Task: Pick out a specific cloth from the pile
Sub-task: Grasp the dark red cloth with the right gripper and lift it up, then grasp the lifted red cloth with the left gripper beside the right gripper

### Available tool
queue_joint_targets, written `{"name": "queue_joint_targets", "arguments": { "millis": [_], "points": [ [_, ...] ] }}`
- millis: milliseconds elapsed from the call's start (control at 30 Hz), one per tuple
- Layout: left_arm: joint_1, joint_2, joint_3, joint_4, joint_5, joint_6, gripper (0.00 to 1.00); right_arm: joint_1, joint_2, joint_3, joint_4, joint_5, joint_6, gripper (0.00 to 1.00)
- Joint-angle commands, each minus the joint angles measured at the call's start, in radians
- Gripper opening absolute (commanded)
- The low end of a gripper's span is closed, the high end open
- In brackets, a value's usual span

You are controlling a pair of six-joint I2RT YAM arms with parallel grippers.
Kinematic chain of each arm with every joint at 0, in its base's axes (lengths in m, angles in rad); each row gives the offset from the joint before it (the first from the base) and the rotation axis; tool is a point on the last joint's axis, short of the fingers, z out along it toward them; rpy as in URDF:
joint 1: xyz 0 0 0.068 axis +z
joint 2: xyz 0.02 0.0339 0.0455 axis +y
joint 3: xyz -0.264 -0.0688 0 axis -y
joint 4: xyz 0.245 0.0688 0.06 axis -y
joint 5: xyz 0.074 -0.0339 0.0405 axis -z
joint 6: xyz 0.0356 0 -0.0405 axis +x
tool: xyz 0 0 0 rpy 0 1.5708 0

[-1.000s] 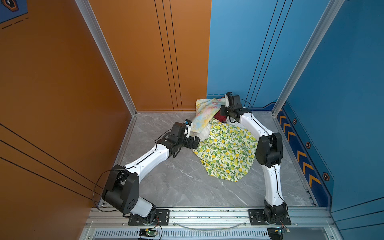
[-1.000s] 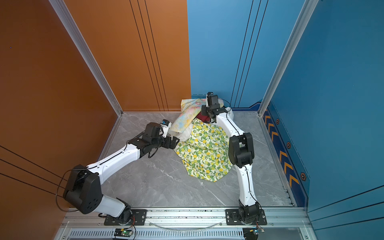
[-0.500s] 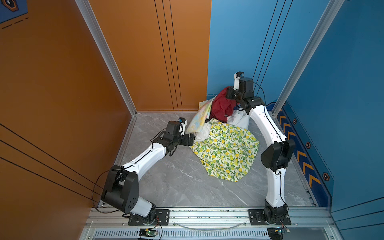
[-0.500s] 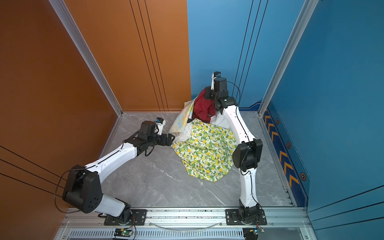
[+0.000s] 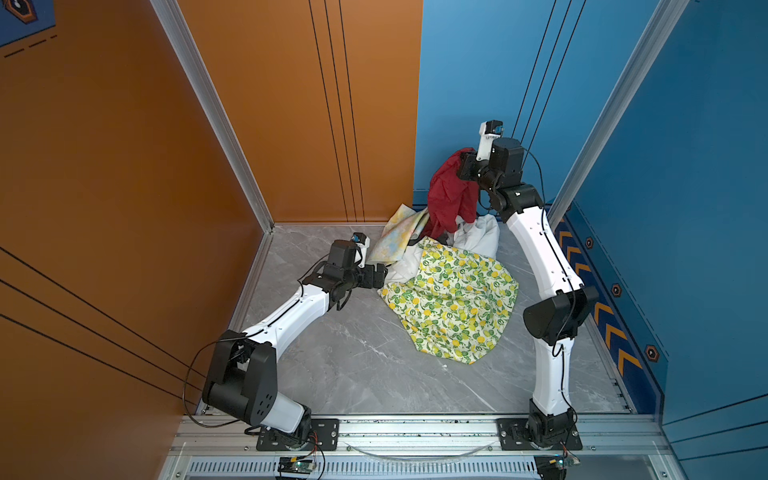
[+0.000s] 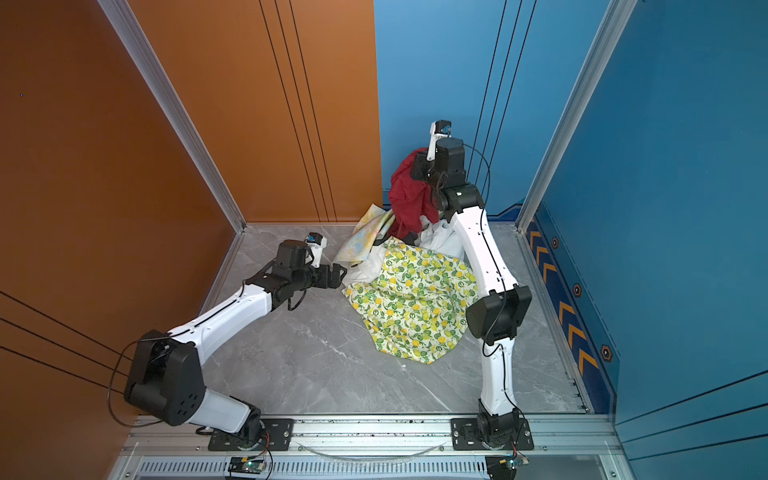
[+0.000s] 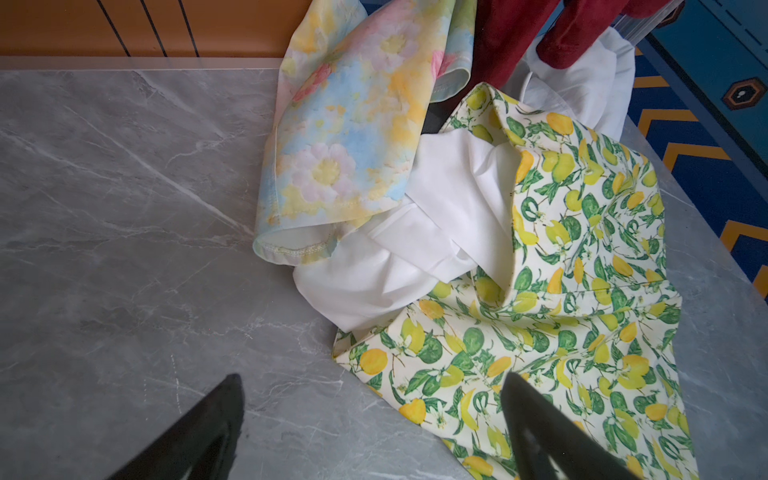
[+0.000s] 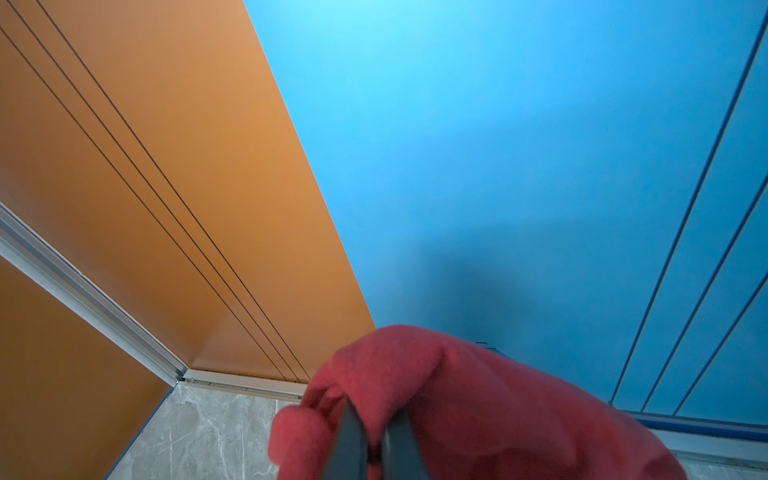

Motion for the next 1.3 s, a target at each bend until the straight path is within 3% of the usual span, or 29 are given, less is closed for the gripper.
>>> {"name": "queue_joint_targets", "arguments": {
  "millis": [0,200,400,700,933,1267],
  "points": [
    [0.016,-0.038,0.014,0.025,0.026,0.017,0.97,0.021,-0.155,0.021,0.102,0.003,0.007,0.00],
    [-0.016,-0.071,0.054,0.070,0.022,0.027,1.00,0.055,-0.264,-0.045,0.099,-0.005,0.006,0.00],
    [-0.120,-0.062,0.122,0.153,0.012,0.086,0.98,0.087,-0.425,-0.257,0.101,0.015,-0.012,0.00],
    [-0.234,-0.010,0.110,0.493,0.135,0.075,0.98,0.131,-0.627,-0.542,0.111,0.031,0.000,0.00],
    [-0.308,0.103,0.209,0.611,0.150,0.091,0.98,0.148,-0.686,-0.645,0.119,0.029,0.011,0.00],
    [-0.282,0.328,0.456,0.694,0.094,0.083,0.98,0.164,-0.716,-0.752,0.111,0.010,0.035,0.00]
  ]
}}
